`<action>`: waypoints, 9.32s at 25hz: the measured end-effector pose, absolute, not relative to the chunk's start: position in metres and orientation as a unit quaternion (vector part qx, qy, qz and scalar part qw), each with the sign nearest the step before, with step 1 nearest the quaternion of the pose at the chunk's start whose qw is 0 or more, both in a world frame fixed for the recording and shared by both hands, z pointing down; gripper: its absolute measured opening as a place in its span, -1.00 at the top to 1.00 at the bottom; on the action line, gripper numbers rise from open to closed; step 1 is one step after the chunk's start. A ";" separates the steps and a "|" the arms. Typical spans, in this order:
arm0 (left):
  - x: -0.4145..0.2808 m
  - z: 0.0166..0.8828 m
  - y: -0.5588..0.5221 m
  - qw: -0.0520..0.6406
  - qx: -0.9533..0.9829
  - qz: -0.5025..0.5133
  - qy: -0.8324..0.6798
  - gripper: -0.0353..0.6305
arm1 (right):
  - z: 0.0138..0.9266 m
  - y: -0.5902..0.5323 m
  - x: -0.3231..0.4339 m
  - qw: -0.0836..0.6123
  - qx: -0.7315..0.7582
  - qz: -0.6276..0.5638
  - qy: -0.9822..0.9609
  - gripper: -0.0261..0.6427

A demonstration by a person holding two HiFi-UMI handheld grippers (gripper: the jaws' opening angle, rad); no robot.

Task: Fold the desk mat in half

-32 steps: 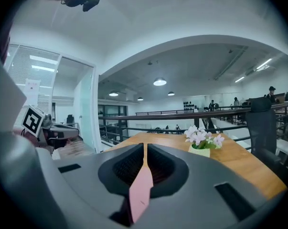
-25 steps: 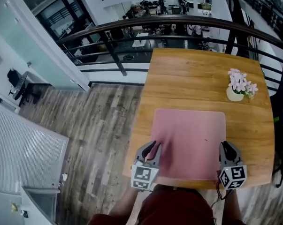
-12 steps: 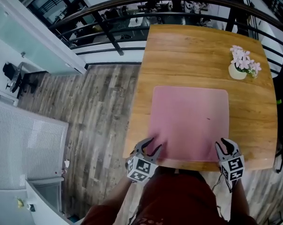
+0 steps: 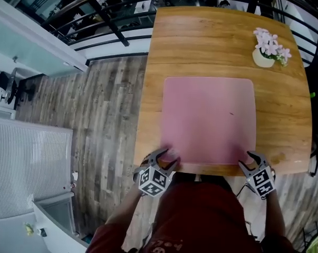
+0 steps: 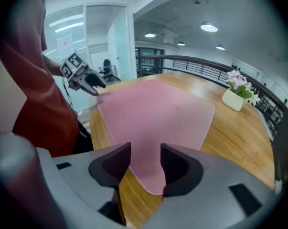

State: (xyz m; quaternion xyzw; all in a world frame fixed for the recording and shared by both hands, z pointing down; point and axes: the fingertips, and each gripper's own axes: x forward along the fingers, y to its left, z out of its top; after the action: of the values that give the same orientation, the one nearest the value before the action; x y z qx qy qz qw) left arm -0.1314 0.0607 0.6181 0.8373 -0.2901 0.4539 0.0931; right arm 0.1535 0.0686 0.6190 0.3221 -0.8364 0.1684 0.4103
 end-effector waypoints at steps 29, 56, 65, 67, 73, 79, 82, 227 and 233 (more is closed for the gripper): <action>-0.145 0.662 0.076 0.040 0.788 0.599 -0.137 0.07 | 0.666 0.074 0.166 0.566 0.118 0.050 -0.815 0.13; -0.143 0.667 0.069 0.063 0.768 0.632 -0.085 0.45 | 0.668 0.071 0.166 0.570 0.058 0.079 -0.816 0.35; -0.143 0.666 0.066 0.034 0.759 0.645 -0.081 0.56 | 0.668 0.066 0.168 0.586 0.078 0.020 -0.807 0.90; -0.143 0.667 0.066 0.032 0.759 0.645 -0.081 0.56 | 0.669 0.066 0.168 0.587 0.082 0.016 -0.806 0.89; -0.142 0.668 0.066 0.038 0.760 0.643 -0.079 0.56 | 0.667 0.069 0.170 0.586 0.064 0.029 -0.807 0.76; -0.144 0.670 0.067 0.042 0.762 0.642 -0.075 0.55 | 0.669 0.090 0.170 0.596 0.003 0.067 -0.801 0.12; -0.145 0.672 0.067 0.041 0.761 0.643 -0.074 0.55 | 0.674 0.092 0.172 0.610 -0.007 0.023 -0.792 0.06; -0.147 0.657 -0.118 -0.015 0.759 0.621 -0.194 0.78 | 0.661 -0.104 0.174 0.614 0.187 -0.064 -0.765 0.83; -0.145 0.659 -0.140 -0.028 0.757 0.621 -0.199 0.78 | 0.662 -0.119 0.178 0.616 0.202 -0.066 -0.759 0.83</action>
State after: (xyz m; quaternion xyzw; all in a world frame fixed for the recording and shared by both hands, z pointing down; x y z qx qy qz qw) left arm -0.1451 -0.1397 0.6586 0.7573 -0.1991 0.6213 -0.0277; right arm 0.1783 -0.1187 0.6623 0.2018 -0.7586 -0.0656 0.6160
